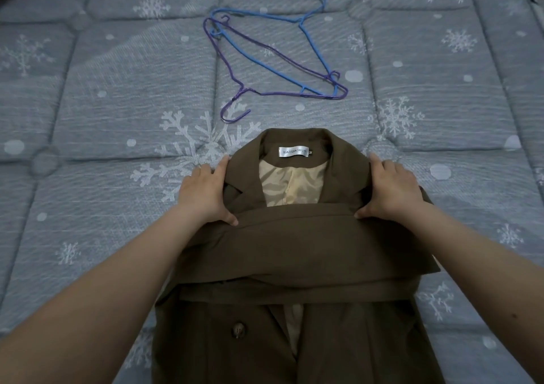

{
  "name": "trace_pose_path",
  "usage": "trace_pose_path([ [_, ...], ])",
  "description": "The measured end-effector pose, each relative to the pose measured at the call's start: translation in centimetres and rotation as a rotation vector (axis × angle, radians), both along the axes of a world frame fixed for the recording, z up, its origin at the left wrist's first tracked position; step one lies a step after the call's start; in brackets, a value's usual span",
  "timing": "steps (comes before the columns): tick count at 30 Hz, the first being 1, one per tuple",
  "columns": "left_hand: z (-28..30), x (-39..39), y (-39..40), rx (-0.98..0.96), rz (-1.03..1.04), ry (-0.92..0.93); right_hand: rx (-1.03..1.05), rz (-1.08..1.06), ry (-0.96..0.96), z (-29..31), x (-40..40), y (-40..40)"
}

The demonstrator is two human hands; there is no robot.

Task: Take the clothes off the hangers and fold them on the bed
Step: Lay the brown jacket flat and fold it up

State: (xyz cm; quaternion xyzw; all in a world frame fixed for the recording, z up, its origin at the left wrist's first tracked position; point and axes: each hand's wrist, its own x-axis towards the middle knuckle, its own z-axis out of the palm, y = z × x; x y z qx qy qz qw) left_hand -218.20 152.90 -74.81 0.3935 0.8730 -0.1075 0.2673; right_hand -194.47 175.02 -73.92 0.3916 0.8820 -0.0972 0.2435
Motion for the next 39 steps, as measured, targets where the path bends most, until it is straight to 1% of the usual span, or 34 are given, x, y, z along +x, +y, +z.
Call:
trace_pose_path([
  [2,0.2,0.3,0.1,-0.004,-0.021,0.018,-0.001,0.000,-0.015,0.1,-0.3,-0.2],
  [6,0.6,0.7,-0.1,0.023,-0.025,0.030,-0.069,-0.053,0.008,0.5,-0.1,-0.3],
  [9,1.3,0.5,-0.3,0.084,0.034,-0.031,-0.100,-0.076,0.056,0.8,0.1,-0.4],
  [11,1.9,0.0,-0.4,0.180,0.186,-0.208,-0.137,-0.101,0.114,0.8,0.3,-0.5],
  [13,2.5,-0.4,-0.3,0.325,0.415,-0.451,-0.221,-0.172,0.185,0.8,0.3,-0.6],
  [14,2.7,-0.5,-0.1,0.387,0.538,-0.539,-0.268,-0.218,0.214,0.9,0.3,-0.7],
  [15,2.7,-0.7,0.1,0.434,0.651,-0.584,-0.311,-0.263,0.241,1.0,0.3,-0.7],
  [16,2.6,-0.9,0.3,0.475,0.733,-0.585,-0.345,-0.312,0.273,1.1,0.2,-0.6],
  [17,2.5,-1.1,0.5,0.516,0.771,-0.558,-0.369,-0.356,0.305,1.2,0.2,-0.4],
  [19,2.3,-1.3,0.8,0.565,0.736,-0.485,-0.382,-0.404,0.357,1.4,0.1,-0.2],
  [23,2.1,-1.9,1.3,0.564,0.614,-0.369,-0.312,-0.364,0.366,1.6,-0.3,0.1],
  [26,2.3,-2.9,1.5,0.614,0.562,-0.265,-0.230,-0.356,0.397,2.0,-0.8,0.7],
  [30,3.5,-4.6,2.3,0.667,0.503,-0.193,-0.189,-0.374,0.463,3.2,-1.9,2.5],
  [34,6.1,-6.8,4.6,0.747,0.489,-0.096,-0.129,-0.395,0.582,5.9,-4.1,4.3],
  [37,8.7,-8.3,6.4,0.851,0.511,-0.007,-0.022,-0.348,0.671,8.7,-6.0,5.5],
  [39,10.3,-8.9,6.8,0.909,0.520,0.018,0.026,-0.314,0.740,10.3,-6.7,5.6],
])
